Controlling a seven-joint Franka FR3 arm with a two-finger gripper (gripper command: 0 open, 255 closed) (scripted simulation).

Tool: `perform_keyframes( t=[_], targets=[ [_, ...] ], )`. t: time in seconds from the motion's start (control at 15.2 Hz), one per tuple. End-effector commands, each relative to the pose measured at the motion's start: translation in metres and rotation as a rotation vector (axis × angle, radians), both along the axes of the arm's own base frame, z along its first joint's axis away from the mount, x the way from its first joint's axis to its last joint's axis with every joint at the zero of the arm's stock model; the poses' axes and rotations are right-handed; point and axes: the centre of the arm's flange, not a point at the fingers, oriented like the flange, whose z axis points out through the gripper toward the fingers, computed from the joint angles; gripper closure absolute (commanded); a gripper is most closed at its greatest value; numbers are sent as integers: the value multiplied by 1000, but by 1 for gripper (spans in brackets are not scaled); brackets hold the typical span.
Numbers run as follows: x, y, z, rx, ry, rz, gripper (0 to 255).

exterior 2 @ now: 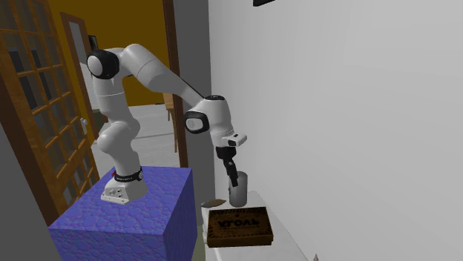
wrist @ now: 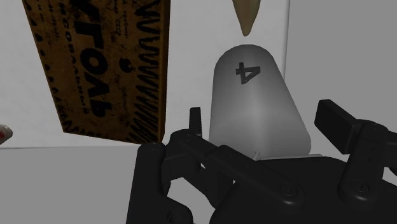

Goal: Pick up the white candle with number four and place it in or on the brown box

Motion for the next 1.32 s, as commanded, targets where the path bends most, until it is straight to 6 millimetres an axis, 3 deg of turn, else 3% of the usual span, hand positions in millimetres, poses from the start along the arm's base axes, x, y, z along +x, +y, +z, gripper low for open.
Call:
perform_keyframes(
  t=[0.0,0.59,1.25],
  targets=[
    [0,0,0,0,0,0,255],
    [0,0,0,0,0,0,255],
    [0,0,53,0,0,0,255]
  ],
)
